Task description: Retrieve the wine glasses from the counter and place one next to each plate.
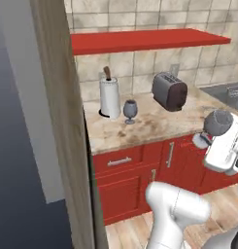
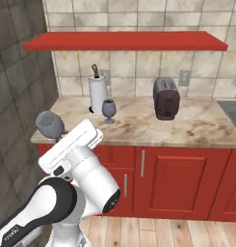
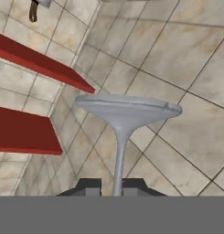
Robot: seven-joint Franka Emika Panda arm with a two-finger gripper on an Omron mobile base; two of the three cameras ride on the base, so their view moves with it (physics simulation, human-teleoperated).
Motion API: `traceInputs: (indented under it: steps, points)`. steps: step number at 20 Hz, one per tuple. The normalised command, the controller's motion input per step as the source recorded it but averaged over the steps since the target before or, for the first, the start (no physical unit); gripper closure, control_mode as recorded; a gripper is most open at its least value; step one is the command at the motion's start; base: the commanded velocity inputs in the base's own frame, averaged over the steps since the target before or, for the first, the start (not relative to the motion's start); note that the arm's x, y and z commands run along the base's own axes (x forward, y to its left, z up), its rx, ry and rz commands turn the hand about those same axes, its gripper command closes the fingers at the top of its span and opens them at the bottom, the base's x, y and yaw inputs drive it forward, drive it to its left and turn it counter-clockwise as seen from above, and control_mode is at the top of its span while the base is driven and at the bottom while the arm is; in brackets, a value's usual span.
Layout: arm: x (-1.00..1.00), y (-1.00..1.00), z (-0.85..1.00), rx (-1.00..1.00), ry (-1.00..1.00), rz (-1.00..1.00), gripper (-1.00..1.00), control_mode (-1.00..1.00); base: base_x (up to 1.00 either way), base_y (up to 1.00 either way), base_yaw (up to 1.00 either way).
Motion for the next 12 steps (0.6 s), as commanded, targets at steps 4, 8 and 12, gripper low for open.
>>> traceInputs:
  steps: [4,8,12]
  points:
    - [0.0,0.0,0.0,0.0,0.0,0.0,1.0,1.0,-0.08,0.0,-0.99]
    - [0.0,0.0,0.0,0.0,0.0,0.0,1.0,1.0,0.0,0.0,-1.0]
    - [0.0,0.0,0.0,0.0,0.0,0.0,1.0,1.0,0.0,0.0,-1.0]
